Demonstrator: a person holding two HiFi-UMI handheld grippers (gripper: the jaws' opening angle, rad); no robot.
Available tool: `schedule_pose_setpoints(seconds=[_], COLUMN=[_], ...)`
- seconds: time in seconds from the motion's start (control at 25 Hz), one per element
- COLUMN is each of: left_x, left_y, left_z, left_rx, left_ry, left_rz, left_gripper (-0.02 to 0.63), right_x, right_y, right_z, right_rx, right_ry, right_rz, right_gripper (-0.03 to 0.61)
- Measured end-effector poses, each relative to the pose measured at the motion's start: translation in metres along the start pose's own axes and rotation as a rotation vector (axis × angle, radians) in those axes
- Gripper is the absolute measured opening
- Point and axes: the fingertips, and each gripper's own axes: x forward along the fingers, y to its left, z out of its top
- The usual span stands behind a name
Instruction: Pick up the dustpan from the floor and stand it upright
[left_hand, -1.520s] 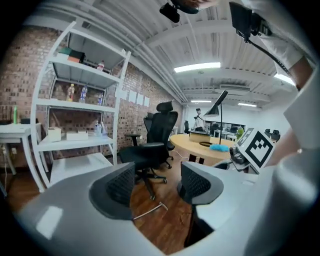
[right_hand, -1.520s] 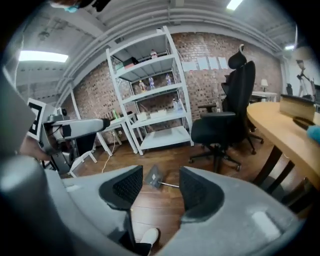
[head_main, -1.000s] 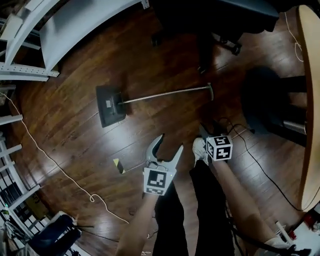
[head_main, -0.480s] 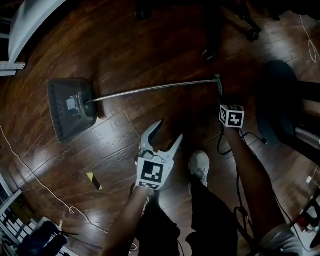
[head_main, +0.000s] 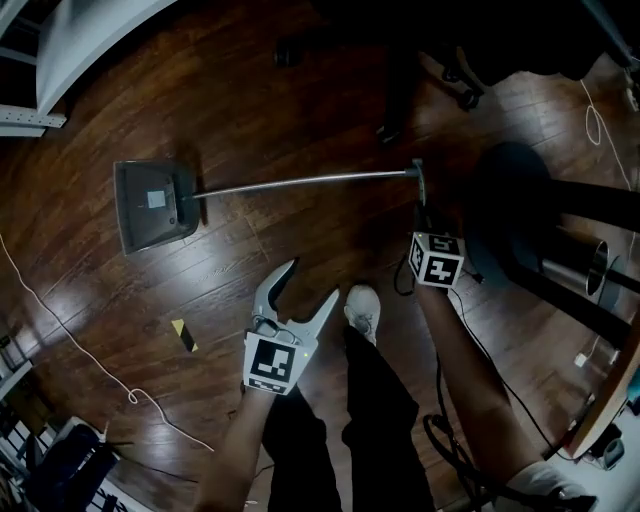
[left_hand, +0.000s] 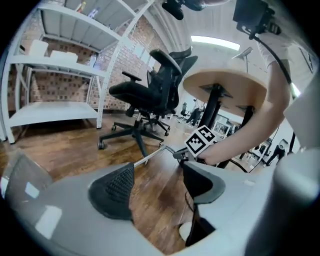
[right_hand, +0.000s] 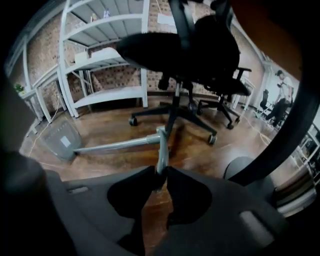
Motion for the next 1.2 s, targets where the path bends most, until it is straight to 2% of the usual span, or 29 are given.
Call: schedule_pose_setpoints(seconds=[0.08,0.24,0.36,0.48,0.64,0.84,1.04,1.2], left_x=[-0.035,-0.111,-0.165,-0.231,-0.32,-0.439,-0.527,-0.57], left_y=[-0.022,-0.045,-0.032,-0.009,0.022,0.055,0.06,0.054], left_z=[0.043,0.127,0.178,0.209,0.21,0.193,0.163,0.148], left_rx=[-0.03,-0.096,-0.126,-0.142,-0.175,-0.228,-0.292,-0.338], left_ry=[-0.032,-0.116,-0.196,-0.24,-0.232,-0.256,-0.286,-0.311], left_rz=[0.004,0.038,0.136,0.24,0.364,0.541,0.666,0.713], left_gripper=[0.325,0.336,0.336,0.334,0.328,0.325,0.324,0.324], right_x=[-0.066,-0.178,-0.22,-0.256,-0.295,-0.327,-0.347,-0.359], right_y=[0.022,0.077,0.126,0.19,0.269,0.396,0.495,0.536], right_z=[0.042,0.11,0.16,0.206,0.244,0.28,0.287,0.28], right_rx=[-0.047,-0.235,-0.355,-0.448,-0.557,-0.894,-1.133,-1.251], right_ry=[-0.042,-0.06,-0.09,-0.137,-0.157,-0.222,-0.267,-0.271], right_rz=[0.001,-0.023,-0.012,0.032,0.068,0.149,0.215,0.251], right_gripper=[0.069,0.09,0.096,0.101,0.107,0.115,0.117,0.117])
